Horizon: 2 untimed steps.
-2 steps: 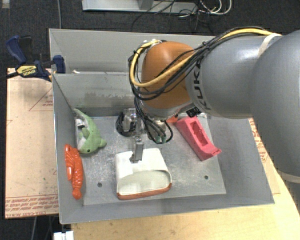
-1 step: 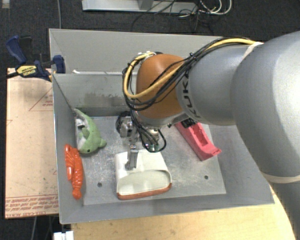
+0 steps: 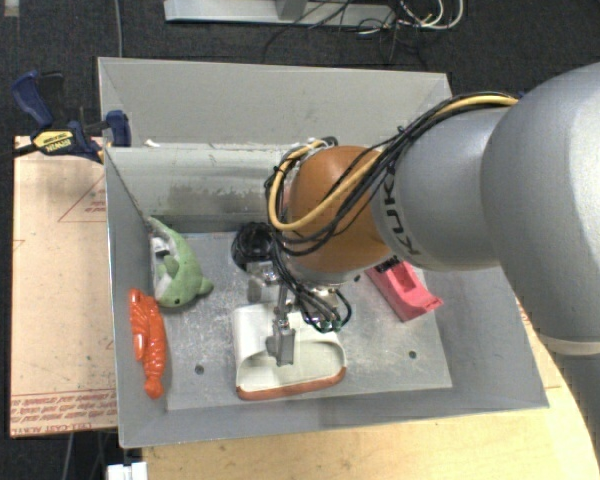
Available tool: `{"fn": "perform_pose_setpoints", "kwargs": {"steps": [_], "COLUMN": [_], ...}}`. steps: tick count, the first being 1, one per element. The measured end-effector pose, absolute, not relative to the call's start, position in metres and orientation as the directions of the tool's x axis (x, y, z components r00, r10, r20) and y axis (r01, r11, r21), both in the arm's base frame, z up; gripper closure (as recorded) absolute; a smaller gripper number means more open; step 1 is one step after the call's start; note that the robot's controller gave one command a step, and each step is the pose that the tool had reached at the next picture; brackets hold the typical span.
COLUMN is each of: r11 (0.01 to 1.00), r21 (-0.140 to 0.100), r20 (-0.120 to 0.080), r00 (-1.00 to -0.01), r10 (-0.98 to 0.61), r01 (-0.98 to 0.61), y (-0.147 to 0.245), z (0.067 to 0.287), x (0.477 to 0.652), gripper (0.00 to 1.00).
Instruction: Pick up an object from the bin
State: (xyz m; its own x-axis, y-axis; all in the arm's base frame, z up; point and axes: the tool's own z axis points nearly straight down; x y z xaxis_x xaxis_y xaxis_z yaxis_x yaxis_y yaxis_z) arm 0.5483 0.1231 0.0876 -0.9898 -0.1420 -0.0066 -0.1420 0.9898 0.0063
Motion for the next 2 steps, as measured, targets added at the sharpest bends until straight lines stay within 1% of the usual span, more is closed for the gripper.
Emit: {"fn": "perform_pose_setpoints", "kwargs": {"steps": [1, 2], "r11": [0.998, 0.98], "r21": [0.01, 0.009], "r20": [0.004, -0.038], "r00": [-0.998, -0.979], "r10": [-0.064, -0.199], "r01": [-0.064, -0.2], "y": [0.107, 0.094], "z": [0.073, 0.076], "x": [0.544, 0.523], "gripper": [0.0, 0.0]}}
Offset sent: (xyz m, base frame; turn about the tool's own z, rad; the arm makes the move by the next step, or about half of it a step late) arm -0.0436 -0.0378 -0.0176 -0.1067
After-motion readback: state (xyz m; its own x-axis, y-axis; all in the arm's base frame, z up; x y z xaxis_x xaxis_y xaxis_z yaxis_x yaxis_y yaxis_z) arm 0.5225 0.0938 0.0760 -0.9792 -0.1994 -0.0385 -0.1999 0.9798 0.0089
